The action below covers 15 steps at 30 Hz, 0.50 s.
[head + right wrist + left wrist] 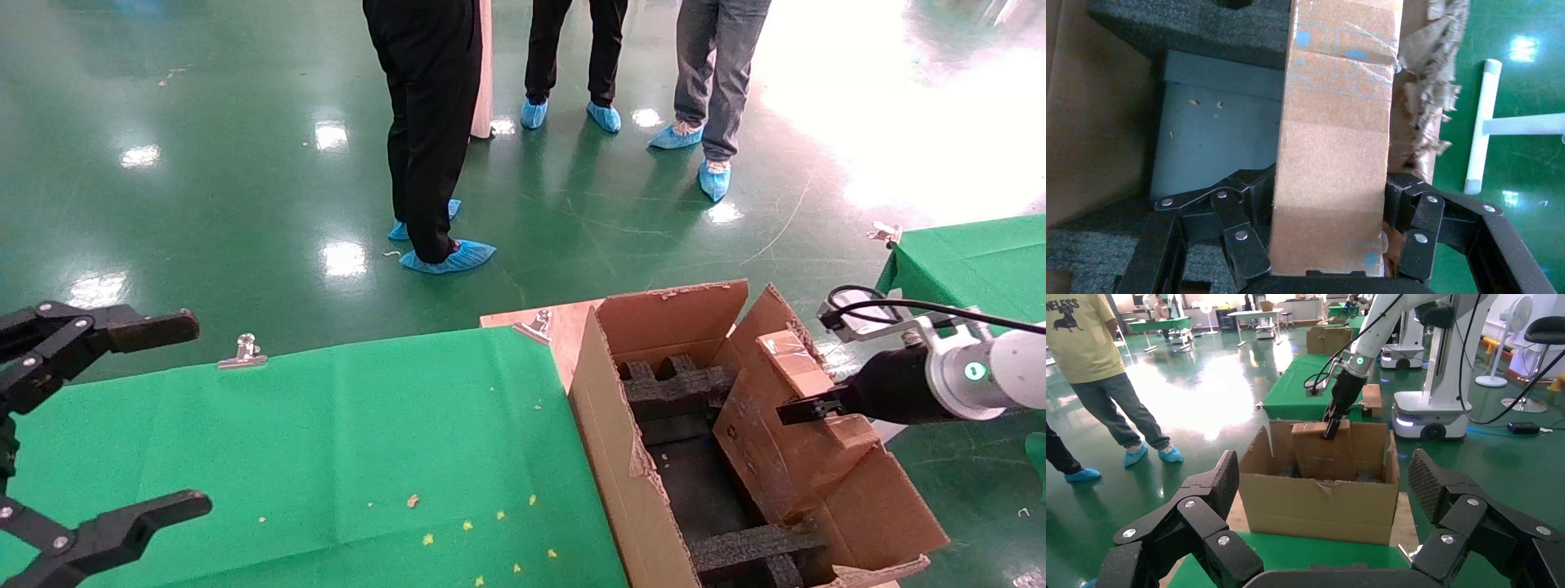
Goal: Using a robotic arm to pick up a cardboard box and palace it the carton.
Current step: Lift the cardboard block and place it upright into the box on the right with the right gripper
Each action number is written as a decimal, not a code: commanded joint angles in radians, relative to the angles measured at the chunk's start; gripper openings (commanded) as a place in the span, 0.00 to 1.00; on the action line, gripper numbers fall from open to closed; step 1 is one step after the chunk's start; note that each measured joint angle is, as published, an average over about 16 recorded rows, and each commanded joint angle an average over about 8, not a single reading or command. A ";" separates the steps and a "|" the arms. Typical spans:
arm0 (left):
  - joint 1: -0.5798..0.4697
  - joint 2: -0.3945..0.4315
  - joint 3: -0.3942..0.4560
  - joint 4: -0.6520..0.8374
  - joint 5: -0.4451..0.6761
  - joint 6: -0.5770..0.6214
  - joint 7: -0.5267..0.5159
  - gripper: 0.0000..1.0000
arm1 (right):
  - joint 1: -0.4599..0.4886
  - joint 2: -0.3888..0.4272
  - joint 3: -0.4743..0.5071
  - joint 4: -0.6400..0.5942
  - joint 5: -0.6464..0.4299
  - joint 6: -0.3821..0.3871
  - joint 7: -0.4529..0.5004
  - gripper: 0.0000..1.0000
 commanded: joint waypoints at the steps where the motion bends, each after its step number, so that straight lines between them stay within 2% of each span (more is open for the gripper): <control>1: 0.000 0.000 0.000 0.000 0.000 0.000 0.000 1.00 | -0.016 -0.014 -0.001 -0.017 0.012 0.009 -0.013 0.00; 15: 0.000 0.000 0.000 0.000 0.000 0.000 0.000 1.00 | -0.121 -0.088 0.017 -0.136 0.109 0.051 -0.137 0.00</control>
